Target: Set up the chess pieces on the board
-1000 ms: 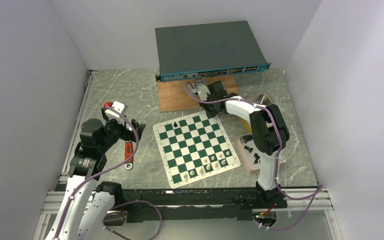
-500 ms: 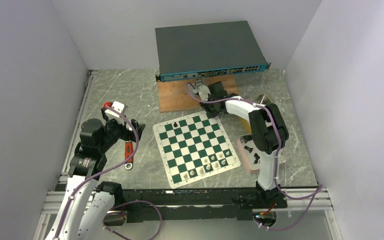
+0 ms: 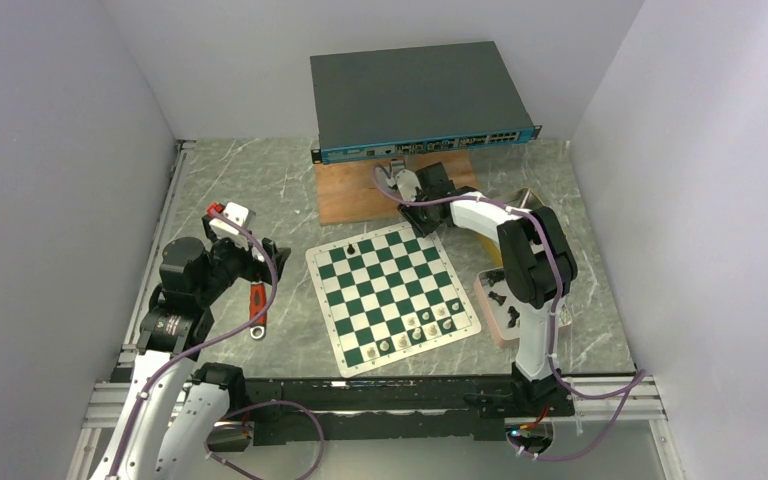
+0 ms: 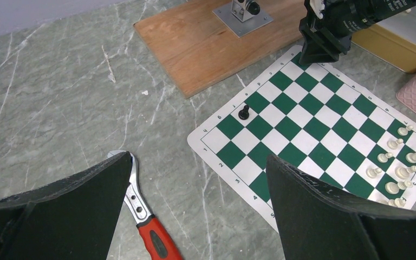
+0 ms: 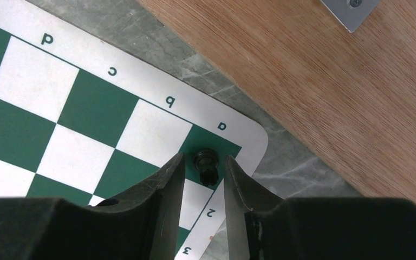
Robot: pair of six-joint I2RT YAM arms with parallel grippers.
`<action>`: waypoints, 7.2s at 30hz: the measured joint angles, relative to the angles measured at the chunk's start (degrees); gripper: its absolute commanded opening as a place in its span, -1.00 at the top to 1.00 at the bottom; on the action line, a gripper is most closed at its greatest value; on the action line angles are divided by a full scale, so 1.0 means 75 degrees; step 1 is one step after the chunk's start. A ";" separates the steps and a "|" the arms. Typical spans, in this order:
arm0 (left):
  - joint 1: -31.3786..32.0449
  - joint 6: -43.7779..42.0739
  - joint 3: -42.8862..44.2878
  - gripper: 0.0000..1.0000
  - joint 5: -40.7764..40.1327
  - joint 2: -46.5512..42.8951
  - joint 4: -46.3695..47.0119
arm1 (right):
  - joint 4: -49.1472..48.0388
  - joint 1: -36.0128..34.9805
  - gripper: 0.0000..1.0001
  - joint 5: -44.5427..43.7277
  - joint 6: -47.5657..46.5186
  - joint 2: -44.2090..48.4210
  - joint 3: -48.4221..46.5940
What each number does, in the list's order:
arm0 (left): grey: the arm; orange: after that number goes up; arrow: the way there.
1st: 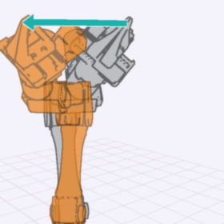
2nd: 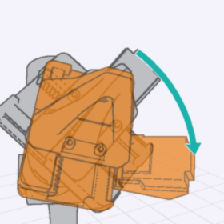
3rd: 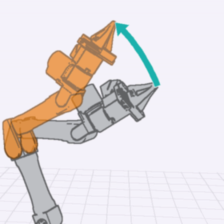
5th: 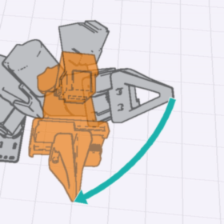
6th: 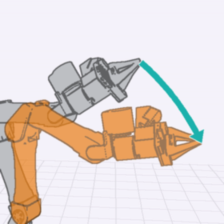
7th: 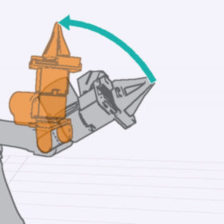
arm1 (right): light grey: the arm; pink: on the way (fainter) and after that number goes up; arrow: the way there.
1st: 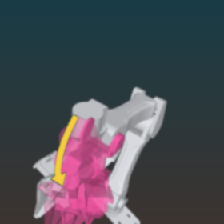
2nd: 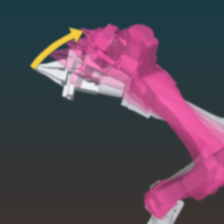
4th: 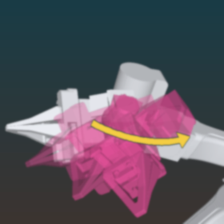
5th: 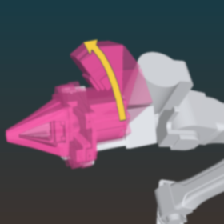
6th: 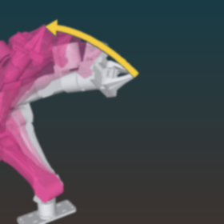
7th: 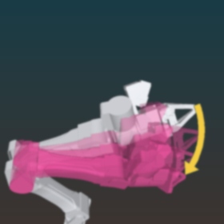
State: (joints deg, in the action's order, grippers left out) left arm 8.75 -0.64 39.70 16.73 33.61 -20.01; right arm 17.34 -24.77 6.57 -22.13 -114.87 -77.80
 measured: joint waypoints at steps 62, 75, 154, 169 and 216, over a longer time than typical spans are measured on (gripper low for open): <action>-0.0029 0.0000 0.0000 -0.98 0.0213 -0.0003 0.0003 | 0.4296 0.3826 -0.42 0.5610 -0.3372 0.5636 0.2162; -0.0029 0.0236 0.0000 -0.98 0.0388 -0.0029 0.0003 | 0.5374 0.5284 -0.40 0.4864 -0.4948 0.5674 0.3177; 0.0058 0.4395 -0.1058 -0.98 0.3299 0.0877 0.3267 | 0.4605 0.4505 1.00 0.4873 -0.4651 0.6968 0.3748; 0.3483 0.6563 -0.1603 -0.98 0.0906 0.1932 0.5435 | 0.3891 0.3034 1.00 0.7149 -0.2241 0.6653 0.3622; 0.5998 0.8174 0.1145 0.40 -0.0134 0.7621 0.7717 | 0.3407 0.3092 1.00 0.8014 -0.1224 0.6572 0.3826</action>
State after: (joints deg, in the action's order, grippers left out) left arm 53.74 60.66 48.29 15.73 90.76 37.87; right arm 42.89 -1.58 66.67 -31.31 -65.58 -49.10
